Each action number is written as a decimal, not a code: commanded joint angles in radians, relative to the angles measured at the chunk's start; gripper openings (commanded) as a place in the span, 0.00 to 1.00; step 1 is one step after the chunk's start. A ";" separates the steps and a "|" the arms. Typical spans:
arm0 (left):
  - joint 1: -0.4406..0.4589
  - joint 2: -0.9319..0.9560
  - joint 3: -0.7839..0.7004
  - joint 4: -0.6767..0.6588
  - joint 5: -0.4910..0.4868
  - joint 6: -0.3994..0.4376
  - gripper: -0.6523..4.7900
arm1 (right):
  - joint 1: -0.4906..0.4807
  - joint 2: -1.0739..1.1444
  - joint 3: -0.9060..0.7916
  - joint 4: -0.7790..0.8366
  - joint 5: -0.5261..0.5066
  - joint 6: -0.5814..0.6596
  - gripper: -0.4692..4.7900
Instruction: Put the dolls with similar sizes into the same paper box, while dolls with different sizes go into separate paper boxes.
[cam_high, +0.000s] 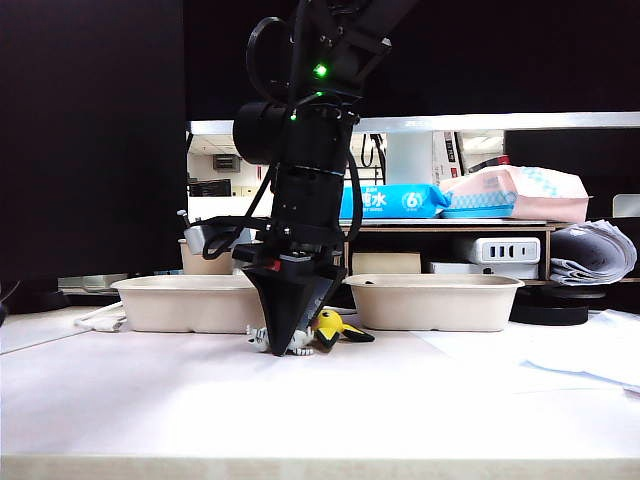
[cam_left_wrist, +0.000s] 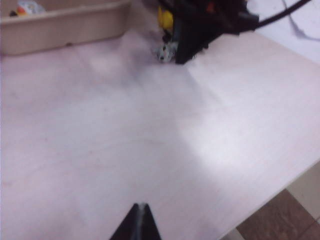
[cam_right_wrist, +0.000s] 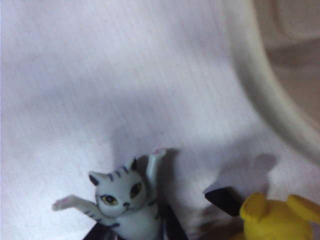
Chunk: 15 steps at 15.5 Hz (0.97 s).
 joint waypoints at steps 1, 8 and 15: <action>0.000 -0.050 0.001 0.010 0.003 0.001 0.11 | 0.002 -0.027 0.000 0.018 -0.001 -0.002 0.26; 0.000 -0.219 0.001 0.010 0.003 0.001 0.11 | -0.037 -0.184 0.000 0.055 0.043 0.002 0.25; 0.000 -0.281 0.001 0.015 0.003 0.002 0.11 | -0.223 -0.218 0.000 0.025 0.100 0.002 0.25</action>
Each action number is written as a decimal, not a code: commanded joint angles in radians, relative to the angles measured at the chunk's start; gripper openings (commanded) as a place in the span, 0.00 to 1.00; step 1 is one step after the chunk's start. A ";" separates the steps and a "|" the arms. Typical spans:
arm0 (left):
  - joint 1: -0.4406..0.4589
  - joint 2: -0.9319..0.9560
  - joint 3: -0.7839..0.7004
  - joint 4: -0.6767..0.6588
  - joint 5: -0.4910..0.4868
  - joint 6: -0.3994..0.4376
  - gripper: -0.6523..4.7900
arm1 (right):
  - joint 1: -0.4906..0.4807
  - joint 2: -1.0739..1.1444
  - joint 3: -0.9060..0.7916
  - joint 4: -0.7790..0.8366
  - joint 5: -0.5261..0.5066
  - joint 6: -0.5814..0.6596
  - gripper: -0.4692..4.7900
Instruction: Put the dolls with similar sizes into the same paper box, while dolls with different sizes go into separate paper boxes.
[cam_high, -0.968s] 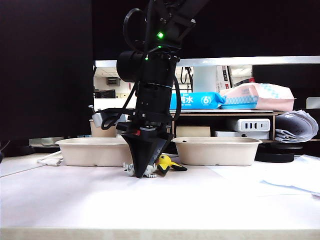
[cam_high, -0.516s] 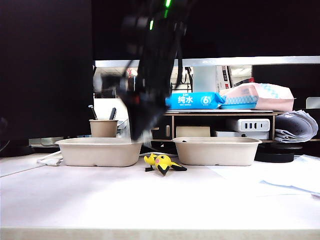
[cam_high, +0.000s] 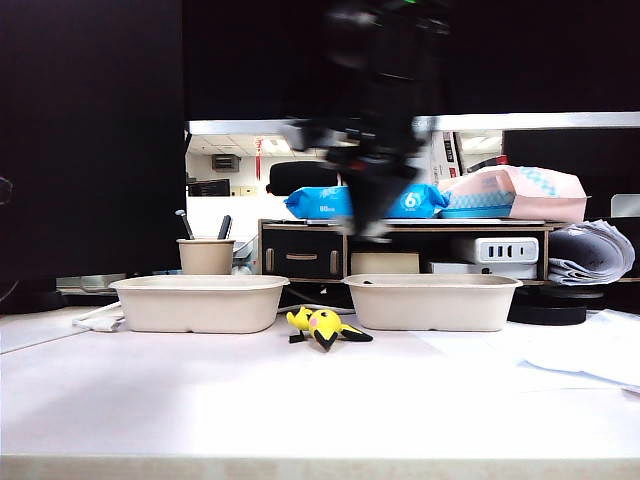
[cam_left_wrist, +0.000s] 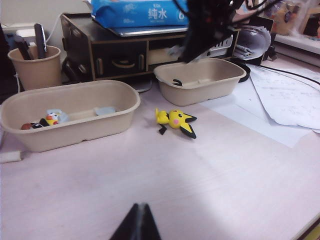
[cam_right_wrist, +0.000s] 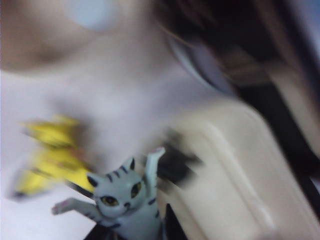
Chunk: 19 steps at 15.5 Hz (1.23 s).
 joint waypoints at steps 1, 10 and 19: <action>0.000 0.000 0.000 0.003 0.003 0.001 0.11 | -0.069 -0.009 0.002 0.004 -0.002 0.001 0.25; -0.111 0.000 0.000 0.000 0.003 0.001 0.11 | -0.141 0.008 0.001 0.081 0.079 0.021 0.38; -0.100 0.042 0.000 0.000 0.005 0.001 0.11 | -0.073 0.010 0.001 -0.040 -0.296 0.036 0.51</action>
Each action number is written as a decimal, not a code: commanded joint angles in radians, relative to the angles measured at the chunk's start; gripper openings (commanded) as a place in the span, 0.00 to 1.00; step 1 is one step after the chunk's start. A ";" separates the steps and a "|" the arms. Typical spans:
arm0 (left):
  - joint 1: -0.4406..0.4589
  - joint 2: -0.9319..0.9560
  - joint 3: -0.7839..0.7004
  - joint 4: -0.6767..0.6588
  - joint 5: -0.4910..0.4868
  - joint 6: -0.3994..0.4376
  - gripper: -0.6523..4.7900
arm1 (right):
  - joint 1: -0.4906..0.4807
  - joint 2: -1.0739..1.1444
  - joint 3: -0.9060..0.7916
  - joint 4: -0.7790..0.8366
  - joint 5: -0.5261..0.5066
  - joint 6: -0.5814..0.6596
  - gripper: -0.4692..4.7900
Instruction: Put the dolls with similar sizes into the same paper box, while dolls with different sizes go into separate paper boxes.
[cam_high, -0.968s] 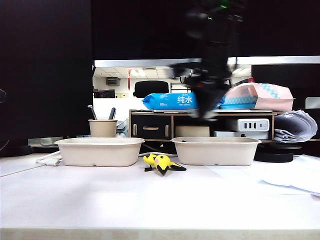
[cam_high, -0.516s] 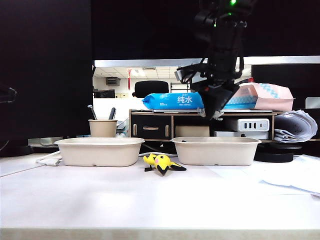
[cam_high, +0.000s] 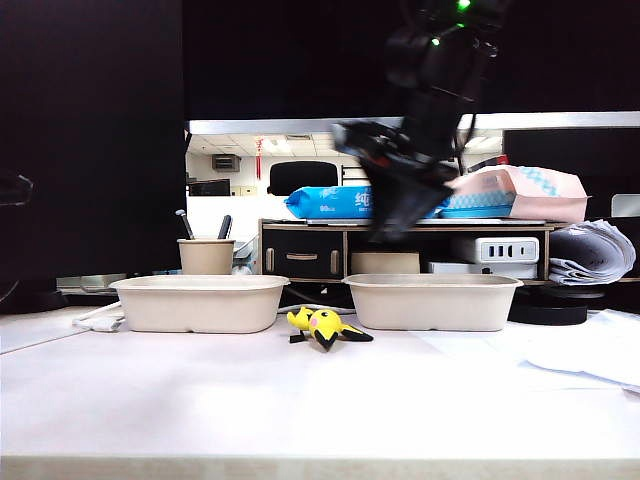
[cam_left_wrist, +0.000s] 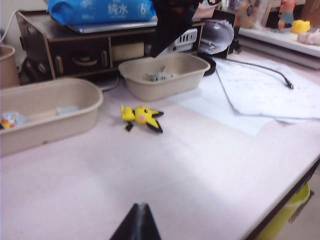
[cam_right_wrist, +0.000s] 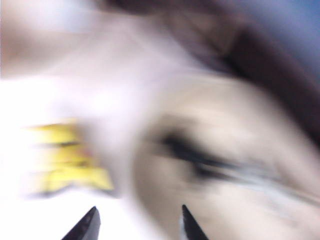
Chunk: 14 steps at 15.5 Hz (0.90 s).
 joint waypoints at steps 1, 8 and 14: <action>0.025 0.059 0.000 0.005 0.003 0.001 0.11 | 0.063 0.002 0.002 -0.023 -0.019 -0.057 0.57; 0.198 0.144 0.000 0.004 0.003 0.001 0.11 | 0.126 0.096 0.002 -0.020 0.039 -0.126 0.92; 0.262 0.139 0.000 0.004 0.003 0.001 0.11 | 0.129 0.153 0.002 0.009 -0.002 -0.126 0.93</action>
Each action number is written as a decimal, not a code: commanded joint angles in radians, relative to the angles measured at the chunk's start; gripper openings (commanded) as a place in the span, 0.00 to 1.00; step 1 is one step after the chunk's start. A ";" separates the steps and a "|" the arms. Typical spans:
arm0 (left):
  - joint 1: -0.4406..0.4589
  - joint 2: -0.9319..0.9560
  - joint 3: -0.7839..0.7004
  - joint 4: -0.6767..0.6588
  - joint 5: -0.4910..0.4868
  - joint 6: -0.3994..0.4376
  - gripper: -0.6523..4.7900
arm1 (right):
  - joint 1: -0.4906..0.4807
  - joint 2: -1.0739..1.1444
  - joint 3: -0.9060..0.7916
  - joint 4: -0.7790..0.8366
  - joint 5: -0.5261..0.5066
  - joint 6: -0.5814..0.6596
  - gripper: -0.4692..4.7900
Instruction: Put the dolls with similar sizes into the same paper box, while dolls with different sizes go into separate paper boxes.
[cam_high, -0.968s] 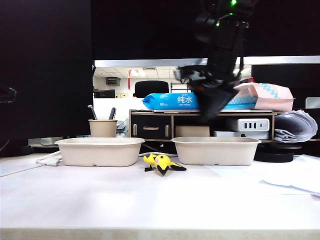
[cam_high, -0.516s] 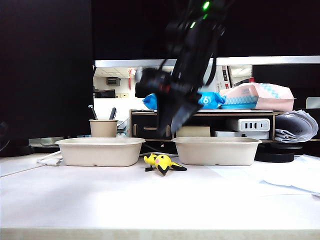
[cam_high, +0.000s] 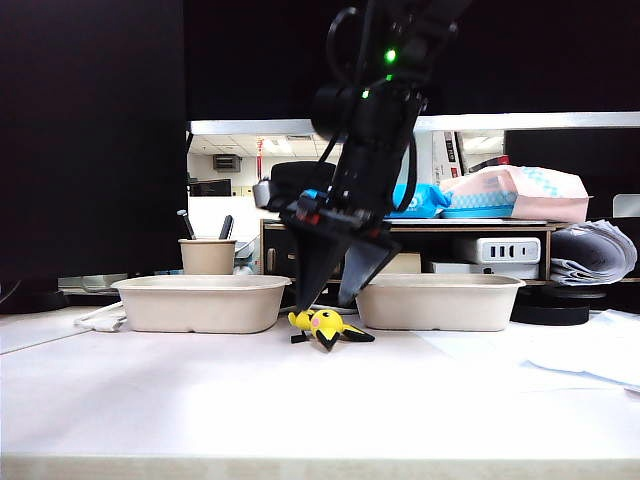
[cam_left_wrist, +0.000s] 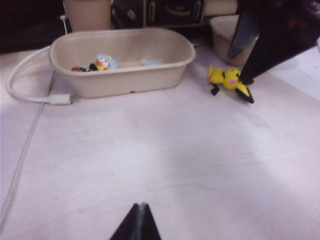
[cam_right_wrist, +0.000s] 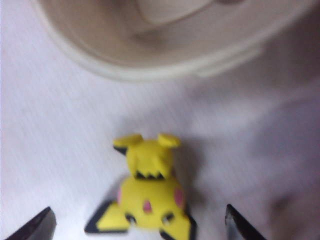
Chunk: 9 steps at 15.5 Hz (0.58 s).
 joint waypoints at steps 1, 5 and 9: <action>0.000 0.001 0.001 0.010 0.003 0.001 0.11 | 0.001 0.033 0.002 0.014 -0.022 -0.002 0.92; -0.001 0.001 0.001 0.009 0.003 0.001 0.11 | 0.002 0.055 0.002 0.007 -0.011 -0.001 0.87; -0.071 0.001 0.001 0.009 0.003 0.001 0.11 | 0.013 0.055 0.002 0.006 -0.012 0.000 0.56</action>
